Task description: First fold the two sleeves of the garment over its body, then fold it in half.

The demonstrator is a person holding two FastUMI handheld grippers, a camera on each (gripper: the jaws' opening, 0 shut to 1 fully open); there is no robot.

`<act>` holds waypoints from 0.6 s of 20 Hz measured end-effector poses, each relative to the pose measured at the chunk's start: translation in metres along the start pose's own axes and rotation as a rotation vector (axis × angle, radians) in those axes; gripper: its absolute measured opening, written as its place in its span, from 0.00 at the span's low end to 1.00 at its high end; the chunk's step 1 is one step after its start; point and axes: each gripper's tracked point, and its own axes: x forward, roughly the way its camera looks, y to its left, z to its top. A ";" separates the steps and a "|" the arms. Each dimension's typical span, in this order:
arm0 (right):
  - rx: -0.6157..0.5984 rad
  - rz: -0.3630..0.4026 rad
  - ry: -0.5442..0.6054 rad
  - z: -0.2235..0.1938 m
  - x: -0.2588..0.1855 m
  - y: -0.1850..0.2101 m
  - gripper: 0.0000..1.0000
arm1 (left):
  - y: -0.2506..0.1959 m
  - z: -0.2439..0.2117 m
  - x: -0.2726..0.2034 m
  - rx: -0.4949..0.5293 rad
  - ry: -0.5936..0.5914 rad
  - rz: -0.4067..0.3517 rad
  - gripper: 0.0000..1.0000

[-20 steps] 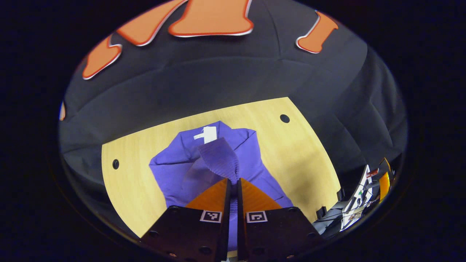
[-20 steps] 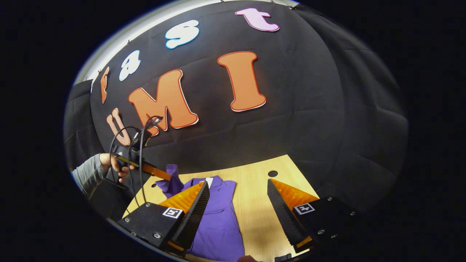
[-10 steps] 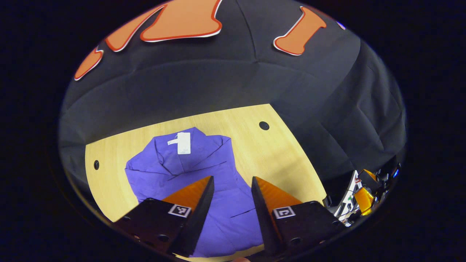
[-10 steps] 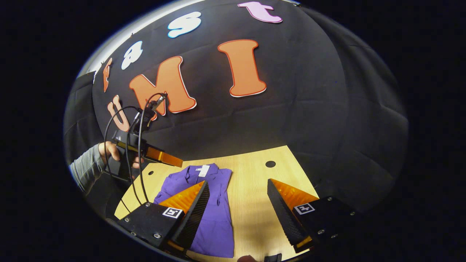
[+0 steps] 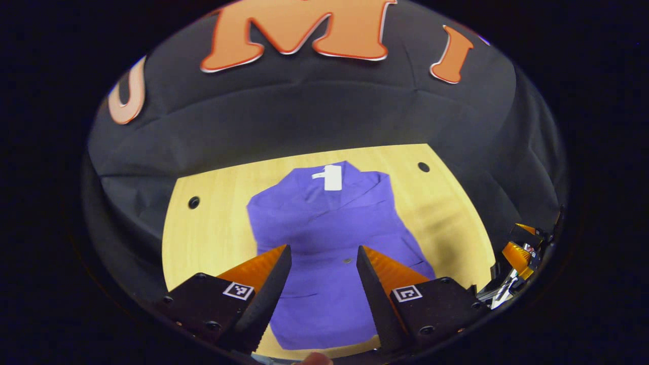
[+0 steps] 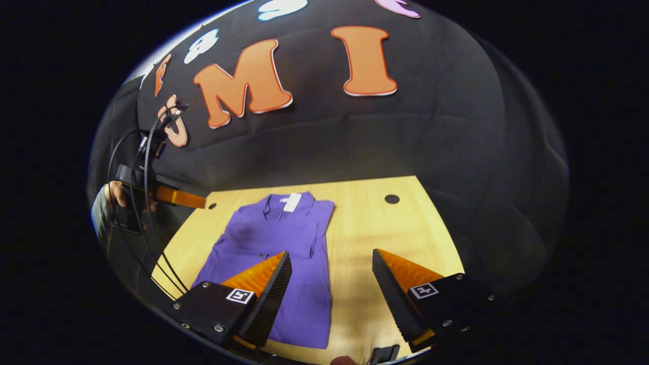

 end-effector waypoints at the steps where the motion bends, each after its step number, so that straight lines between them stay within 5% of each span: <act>1: -0.002 0.001 0.019 -0.008 0.001 0.004 0.95 | 0.013 -0.014 -0.003 -0.010 0.005 0.026 0.84; 12: -0.053 -0.035 0.305 -0.126 0.020 0.015 0.96 | 0.074 -0.190 0.000 -0.095 0.168 0.112 0.87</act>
